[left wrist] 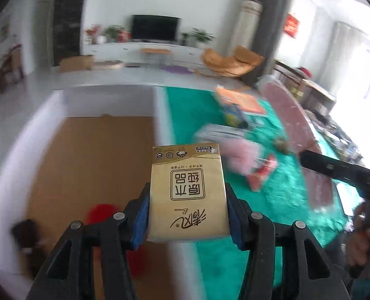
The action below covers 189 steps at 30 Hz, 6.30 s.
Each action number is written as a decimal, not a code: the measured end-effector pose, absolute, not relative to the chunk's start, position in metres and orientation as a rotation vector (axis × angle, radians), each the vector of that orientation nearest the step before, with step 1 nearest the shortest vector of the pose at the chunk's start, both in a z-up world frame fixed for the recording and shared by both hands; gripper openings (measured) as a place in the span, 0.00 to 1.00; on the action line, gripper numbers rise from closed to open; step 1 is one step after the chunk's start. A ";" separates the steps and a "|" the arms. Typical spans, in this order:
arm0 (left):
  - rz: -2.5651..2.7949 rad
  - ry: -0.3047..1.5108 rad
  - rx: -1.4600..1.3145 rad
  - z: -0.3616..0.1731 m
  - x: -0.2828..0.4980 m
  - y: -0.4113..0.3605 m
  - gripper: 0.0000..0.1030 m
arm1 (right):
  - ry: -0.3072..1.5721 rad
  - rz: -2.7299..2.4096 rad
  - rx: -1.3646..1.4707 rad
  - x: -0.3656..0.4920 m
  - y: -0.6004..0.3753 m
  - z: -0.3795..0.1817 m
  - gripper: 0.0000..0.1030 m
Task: Organize soft objects
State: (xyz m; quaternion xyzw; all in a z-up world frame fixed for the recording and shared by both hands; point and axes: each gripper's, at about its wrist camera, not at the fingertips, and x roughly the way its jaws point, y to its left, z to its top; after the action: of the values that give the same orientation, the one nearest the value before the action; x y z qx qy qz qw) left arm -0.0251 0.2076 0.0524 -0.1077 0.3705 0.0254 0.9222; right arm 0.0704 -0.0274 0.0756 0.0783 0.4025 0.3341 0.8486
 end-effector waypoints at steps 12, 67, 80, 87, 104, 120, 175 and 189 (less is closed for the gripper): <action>0.461 0.861 -0.397 0.003 -0.077 0.332 0.85 | 0.964 1.042 0.119 0.039 0.111 0.038 0.70; -0.058 0.963 0.016 -0.100 0.098 0.037 1.00 | 0.915 0.102 -0.048 0.120 -0.138 -0.080 0.92; -0.053 0.960 0.014 -0.100 0.099 0.037 1.00 | 0.914 0.103 -0.049 0.120 -0.138 -0.080 0.92; -0.053 0.960 0.014 -0.100 0.099 0.037 1.00 | 0.914 0.103 -0.049 0.120 -0.138 -0.080 0.92; -0.052 0.959 0.014 -0.100 0.099 0.037 1.00 | 0.914 0.103 -0.049 0.120 -0.138 -0.080 0.92; -0.051 0.959 0.013 -0.100 0.099 0.037 1.00 | 0.913 0.104 -0.049 0.120 -0.138 -0.080 0.92; -0.124 0.943 -0.053 -0.060 0.064 0.051 1.00 | 0.913 0.104 -0.050 0.120 -0.138 -0.079 0.92; -0.141 0.754 -0.262 0.020 0.031 0.118 1.00 | 0.959 0.135 0.050 0.133 -0.138 -0.069 0.92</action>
State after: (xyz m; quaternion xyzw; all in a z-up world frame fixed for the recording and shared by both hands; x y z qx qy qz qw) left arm 0.0313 0.1179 0.0203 -0.1275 0.3665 -0.0685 0.9191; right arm 0.1333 -0.1384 -0.0692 0.0241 0.4608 0.0648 0.8848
